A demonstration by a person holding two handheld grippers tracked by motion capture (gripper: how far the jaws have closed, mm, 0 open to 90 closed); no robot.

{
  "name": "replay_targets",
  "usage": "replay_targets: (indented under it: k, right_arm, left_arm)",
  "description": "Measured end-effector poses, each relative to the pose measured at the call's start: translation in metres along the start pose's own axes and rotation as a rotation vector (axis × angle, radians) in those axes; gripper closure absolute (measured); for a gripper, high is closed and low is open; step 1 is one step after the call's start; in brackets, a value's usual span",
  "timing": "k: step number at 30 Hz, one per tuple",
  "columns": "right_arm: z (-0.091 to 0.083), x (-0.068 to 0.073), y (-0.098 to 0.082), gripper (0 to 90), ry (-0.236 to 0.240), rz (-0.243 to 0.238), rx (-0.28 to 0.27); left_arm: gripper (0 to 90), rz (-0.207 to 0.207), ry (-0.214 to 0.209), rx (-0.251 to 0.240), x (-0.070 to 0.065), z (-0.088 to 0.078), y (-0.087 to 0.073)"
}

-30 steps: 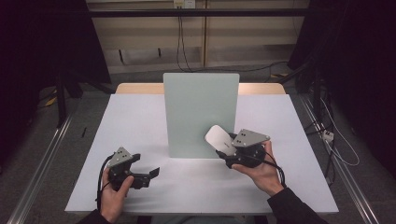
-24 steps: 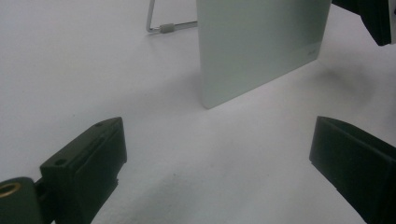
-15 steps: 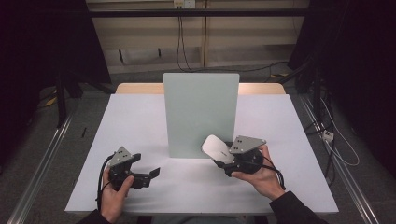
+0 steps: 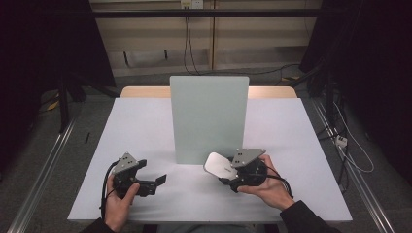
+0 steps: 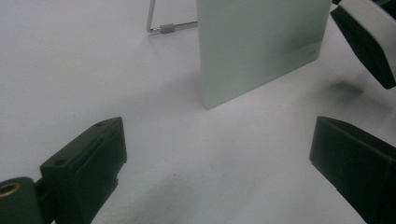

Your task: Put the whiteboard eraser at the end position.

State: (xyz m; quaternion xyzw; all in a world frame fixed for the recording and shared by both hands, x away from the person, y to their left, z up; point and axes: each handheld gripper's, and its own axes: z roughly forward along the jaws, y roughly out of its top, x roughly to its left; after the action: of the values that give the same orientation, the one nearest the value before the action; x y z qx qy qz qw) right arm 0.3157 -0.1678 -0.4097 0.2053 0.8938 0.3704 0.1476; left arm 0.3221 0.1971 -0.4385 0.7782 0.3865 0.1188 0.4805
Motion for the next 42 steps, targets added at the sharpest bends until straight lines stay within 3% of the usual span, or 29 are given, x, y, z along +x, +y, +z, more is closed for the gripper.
replay_targets:
  k: [17, 32, 42]
  right_arm:
    - [0.027, 0.005, 0.005, 31.6, 0.106, -0.047, 0.082]
    - [0.037, 0.007, 0.005, 31.4, 0.137, -0.078, 0.090]
    - [0.044, 0.007, 0.003, 31.3, 0.140, -0.068, 0.096]
  left_arm:
    - [4.0, -0.003, -0.004, 0.001, 0.000, 0.001, 0.000]
    - [4.0, 0.001, -0.006, 0.007, 0.000, 0.001, 0.000]
    - [4.0, 0.001, -0.006, 0.009, 0.000, 0.001, 0.000]
